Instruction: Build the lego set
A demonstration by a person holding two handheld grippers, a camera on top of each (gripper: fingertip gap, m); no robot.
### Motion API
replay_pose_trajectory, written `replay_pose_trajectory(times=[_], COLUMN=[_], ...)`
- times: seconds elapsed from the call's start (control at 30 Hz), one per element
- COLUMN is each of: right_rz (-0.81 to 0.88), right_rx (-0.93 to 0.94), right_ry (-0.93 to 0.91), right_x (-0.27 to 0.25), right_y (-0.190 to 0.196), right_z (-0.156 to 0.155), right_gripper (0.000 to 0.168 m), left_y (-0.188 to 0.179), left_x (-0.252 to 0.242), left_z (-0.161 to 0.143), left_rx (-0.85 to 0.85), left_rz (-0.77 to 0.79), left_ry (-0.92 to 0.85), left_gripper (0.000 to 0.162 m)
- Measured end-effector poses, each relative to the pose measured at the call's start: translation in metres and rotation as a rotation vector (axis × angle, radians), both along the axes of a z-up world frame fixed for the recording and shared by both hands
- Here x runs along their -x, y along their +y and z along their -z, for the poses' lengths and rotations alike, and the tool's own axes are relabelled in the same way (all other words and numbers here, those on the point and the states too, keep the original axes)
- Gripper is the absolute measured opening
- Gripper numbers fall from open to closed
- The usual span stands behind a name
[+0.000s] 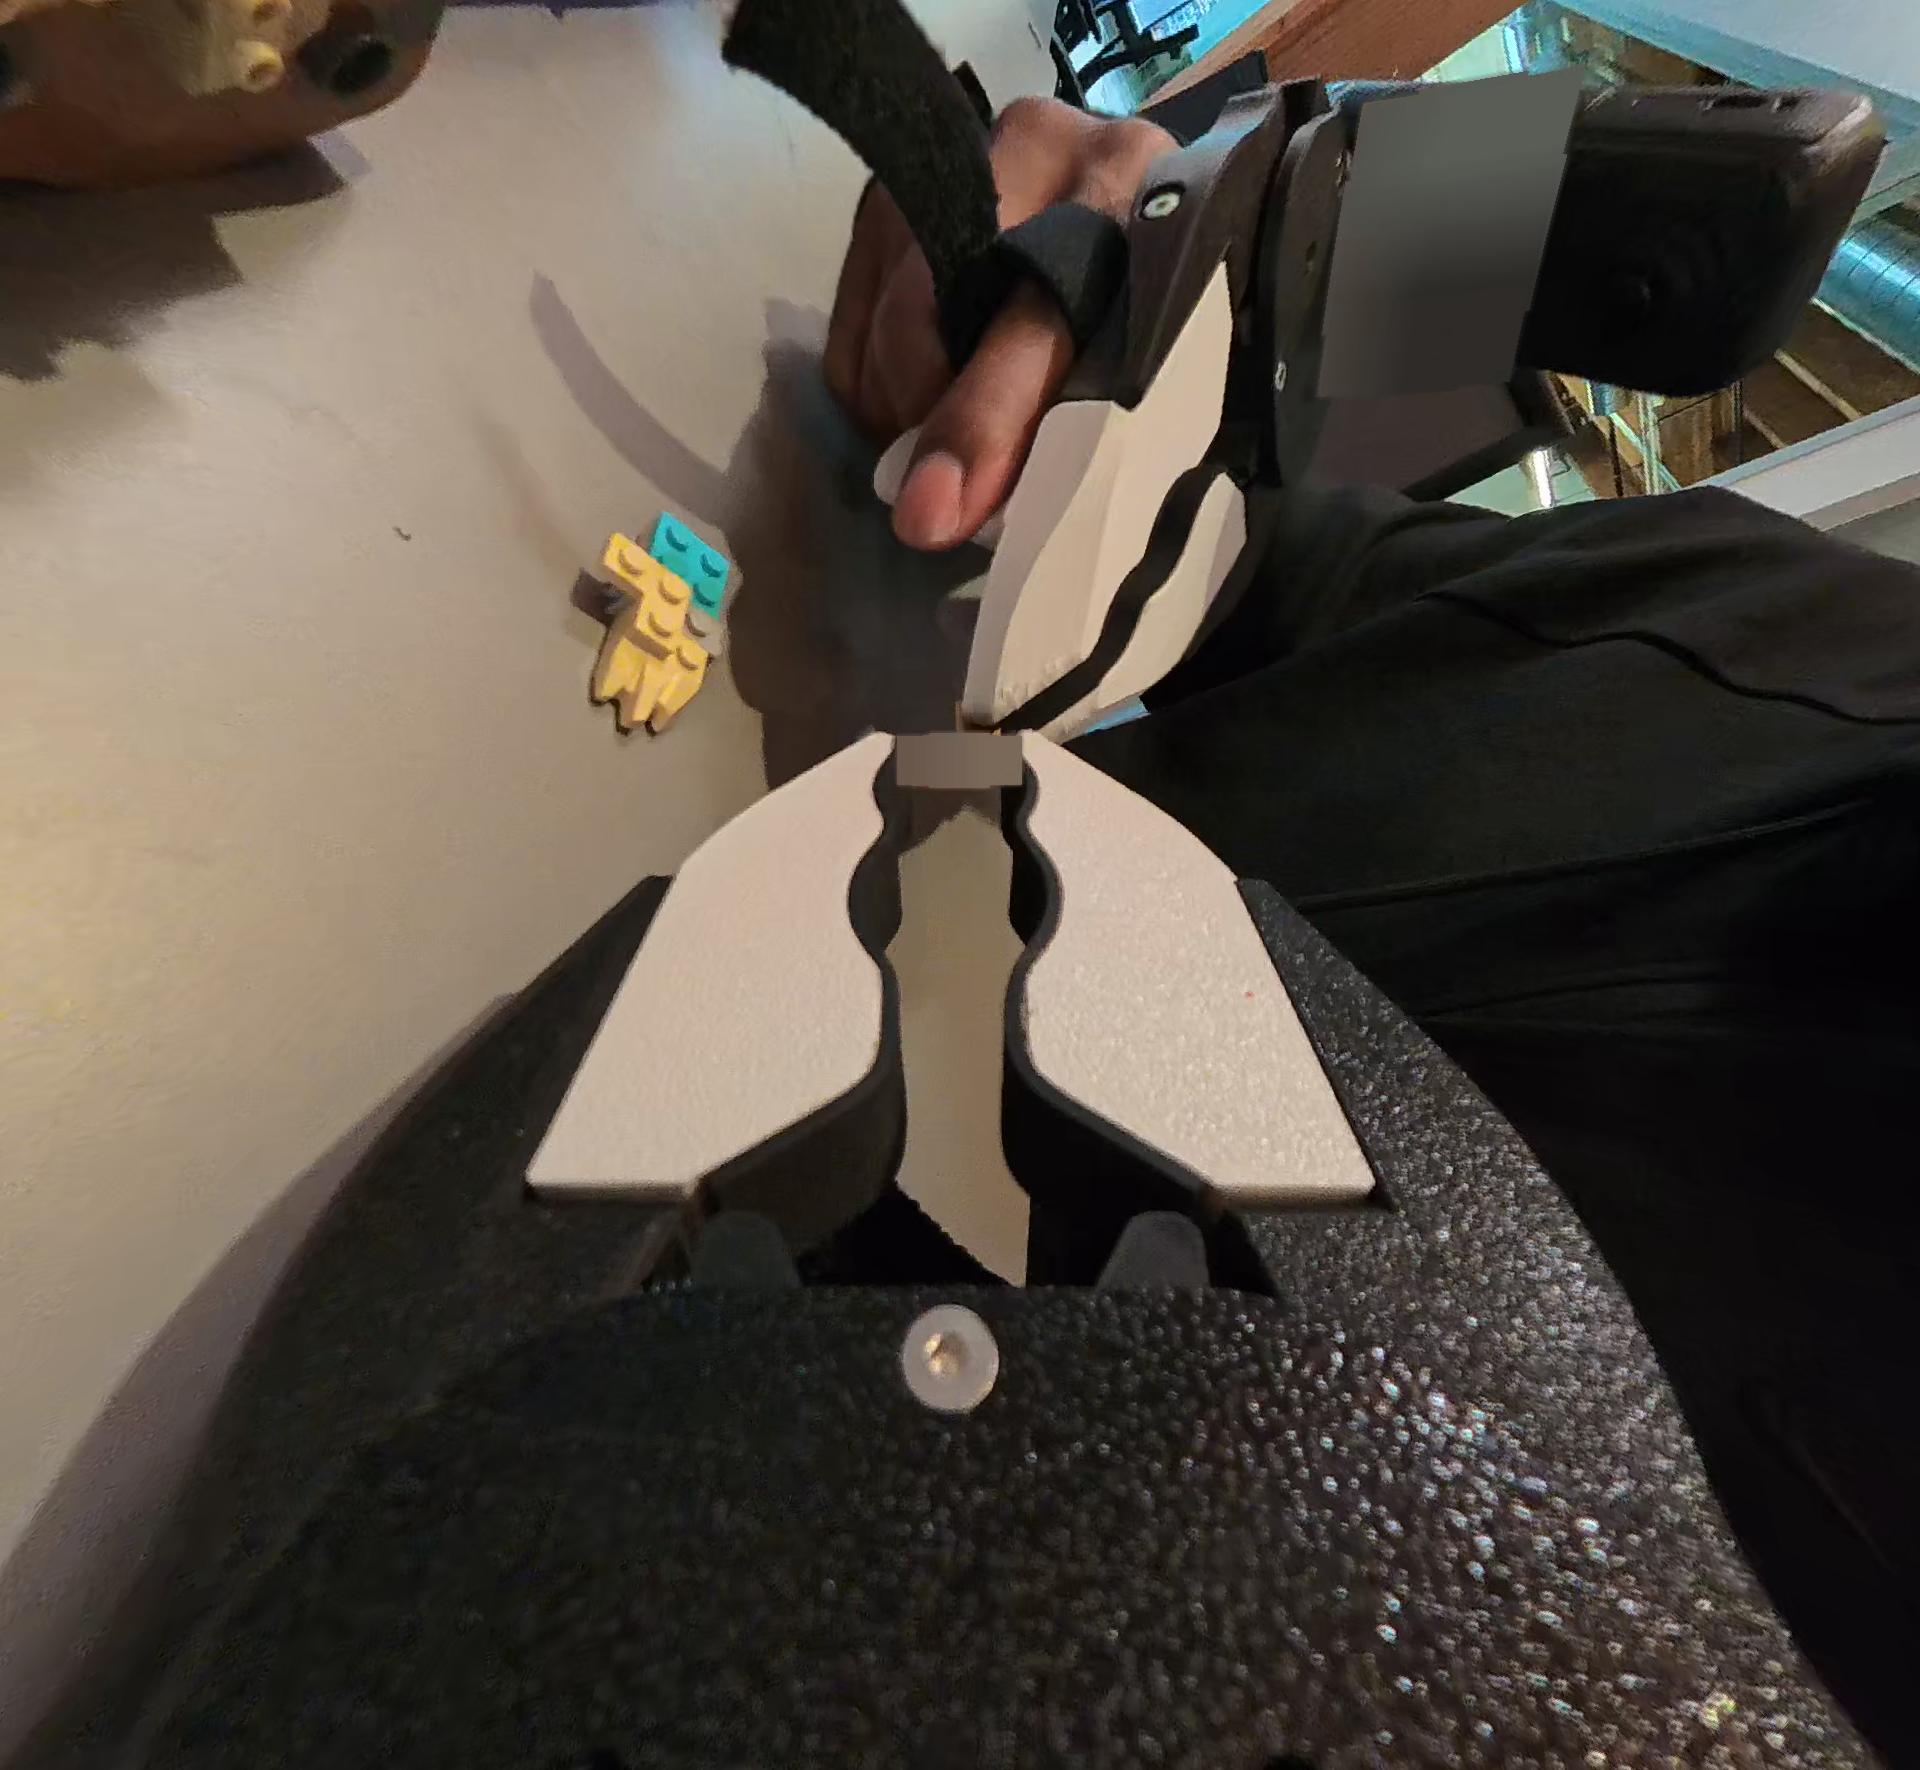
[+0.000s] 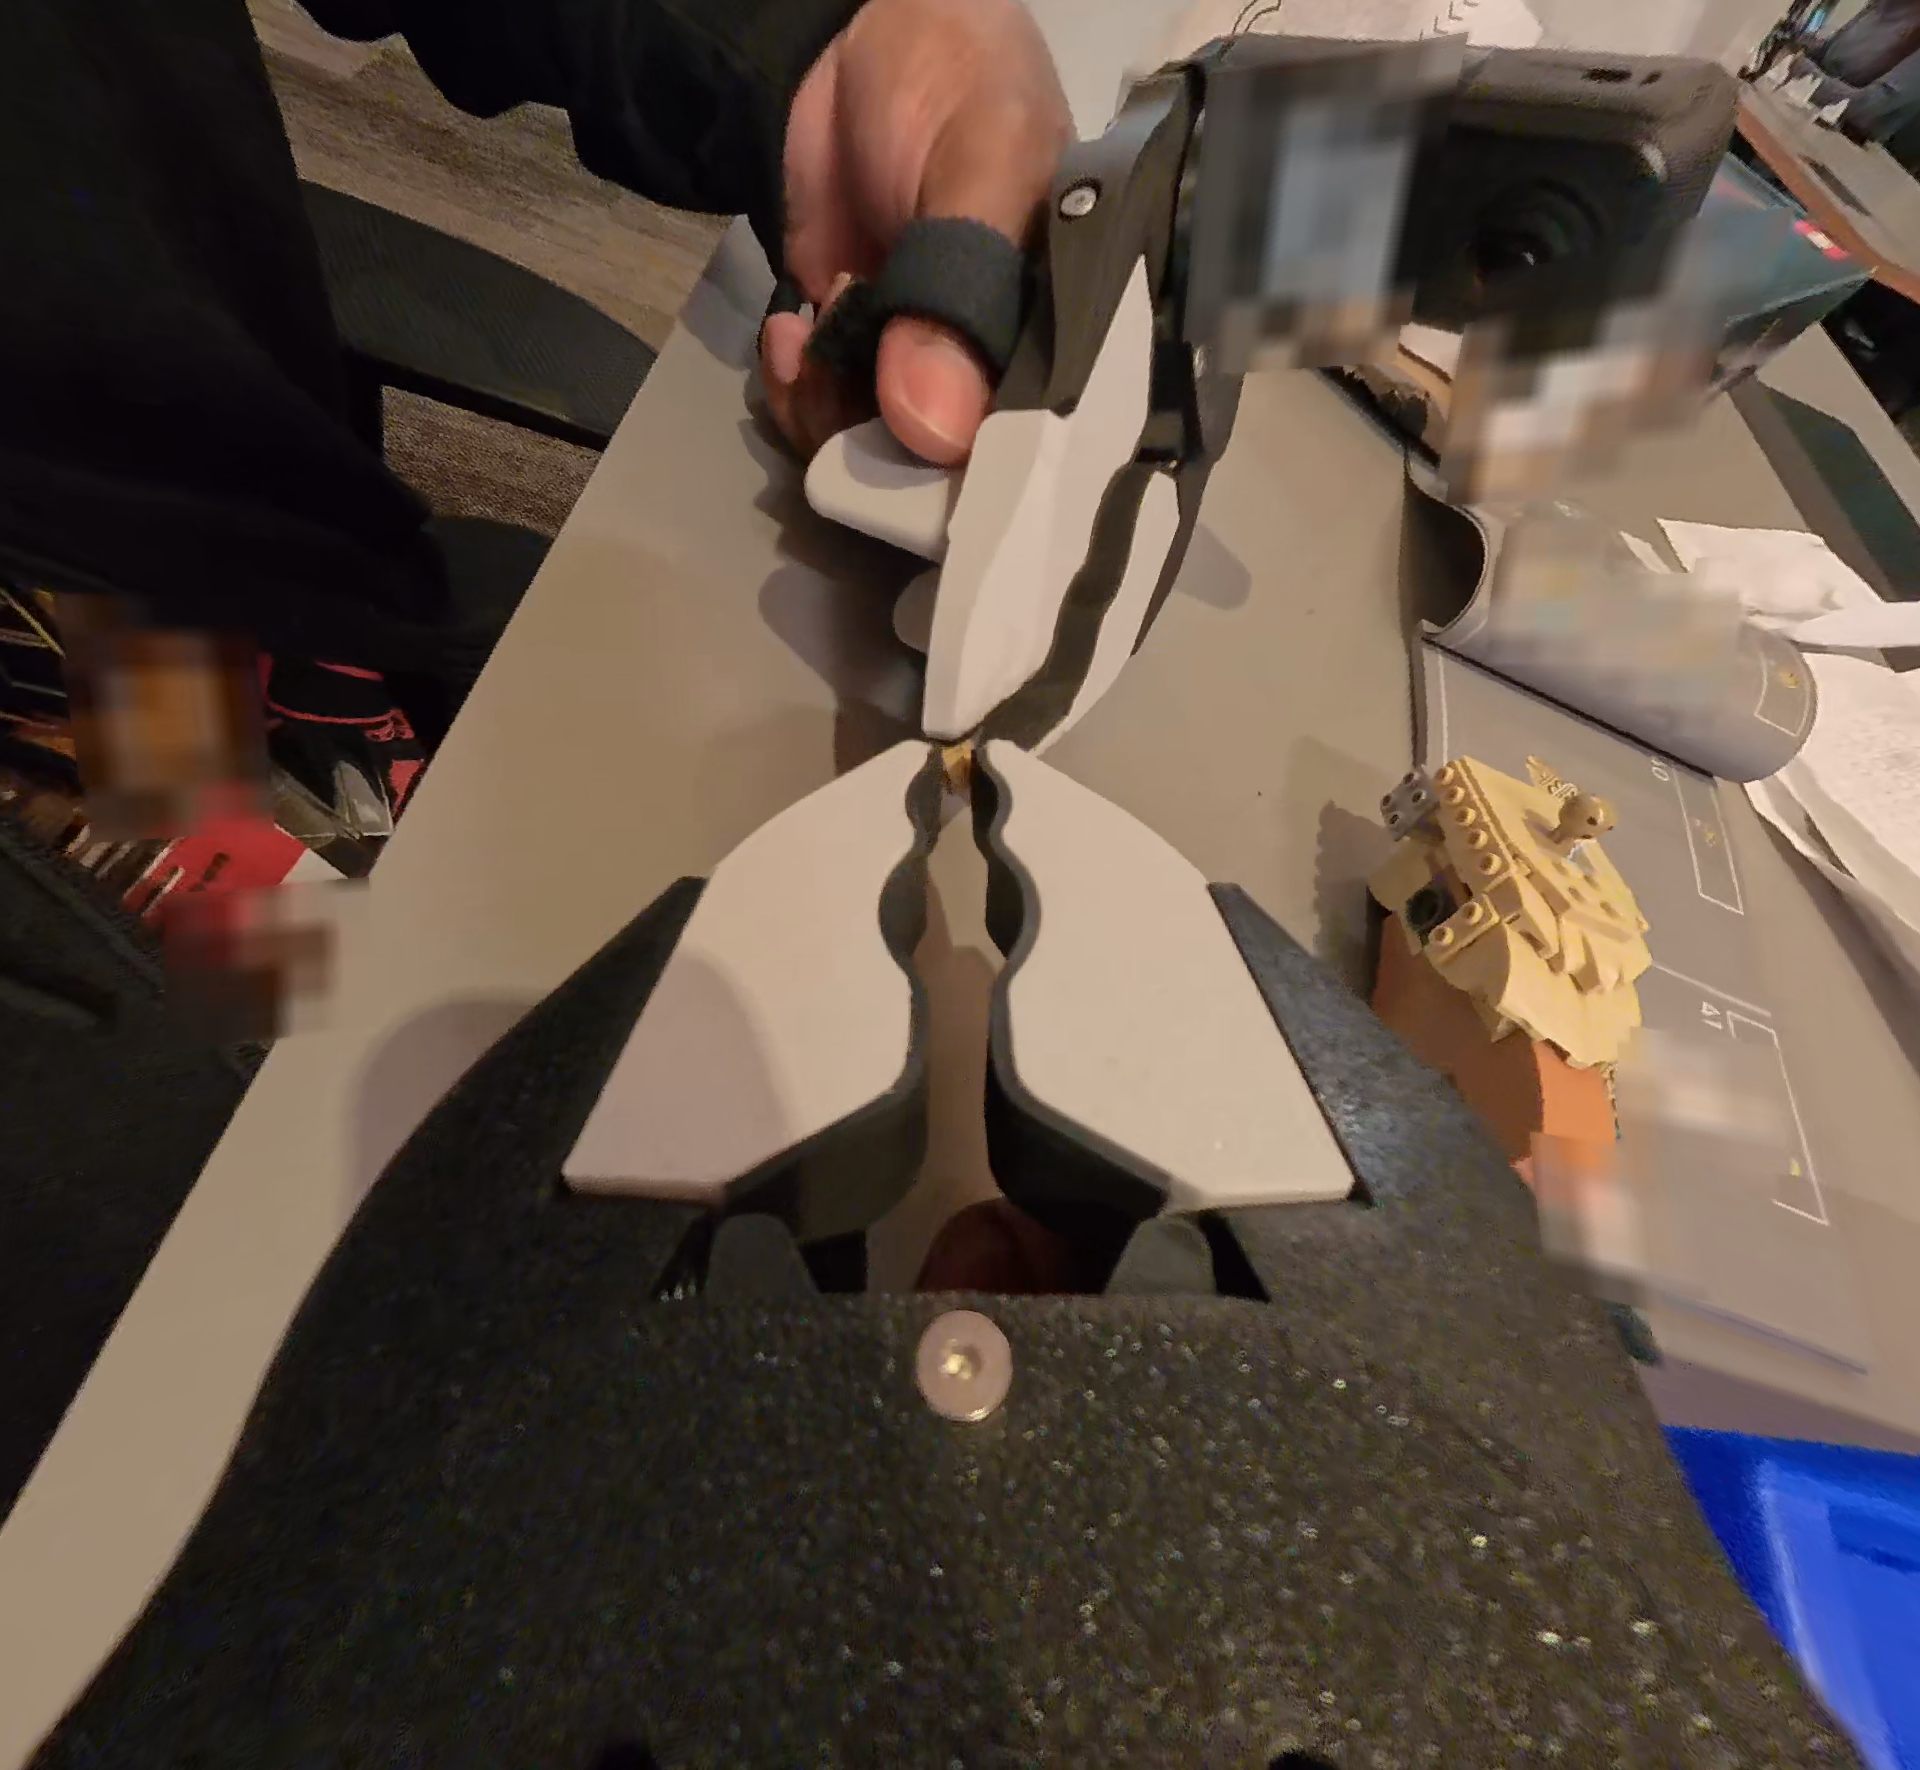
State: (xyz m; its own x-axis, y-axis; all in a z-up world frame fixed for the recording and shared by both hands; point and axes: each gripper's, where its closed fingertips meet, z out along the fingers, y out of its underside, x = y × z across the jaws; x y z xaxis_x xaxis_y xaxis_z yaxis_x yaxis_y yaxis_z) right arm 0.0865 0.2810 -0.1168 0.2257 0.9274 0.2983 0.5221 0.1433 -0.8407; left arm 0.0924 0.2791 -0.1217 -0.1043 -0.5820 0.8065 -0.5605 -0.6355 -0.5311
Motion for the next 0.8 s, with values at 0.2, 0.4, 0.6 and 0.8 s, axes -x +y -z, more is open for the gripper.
replay_pose_trajectory(times=[0.2,0.4,0.6,0.8], right_rz=[0.168,0.346,0.360,0.336], right_rx=[0.205,0.738,0.843,0.866], right_ry=[0.186,0.775,0.977,1.025], right_x=[-0.004,-0.010,-0.010,-0.010], right_y=[0.002,0.010,0.012,0.011], right_z=[-0.019,-0.043,-0.053,-0.056], right_gripper=[0.003,0.003,0.003,0.004], left_y=[0.006,0.010,0.008,0.005], left_x=[-0.001,-0.003,-0.010,-0.009], left_z=[-0.023,-0.044,-0.050,-0.054], left_rx=[-0.037,-0.182,-0.198,-0.189], left_rz=[-0.050,-0.150,-0.186,-0.169], left_ry=[-0.158,-0.316,-0.358,-0.386], left_gripper=[0.019,0.021,0.015,0.004])
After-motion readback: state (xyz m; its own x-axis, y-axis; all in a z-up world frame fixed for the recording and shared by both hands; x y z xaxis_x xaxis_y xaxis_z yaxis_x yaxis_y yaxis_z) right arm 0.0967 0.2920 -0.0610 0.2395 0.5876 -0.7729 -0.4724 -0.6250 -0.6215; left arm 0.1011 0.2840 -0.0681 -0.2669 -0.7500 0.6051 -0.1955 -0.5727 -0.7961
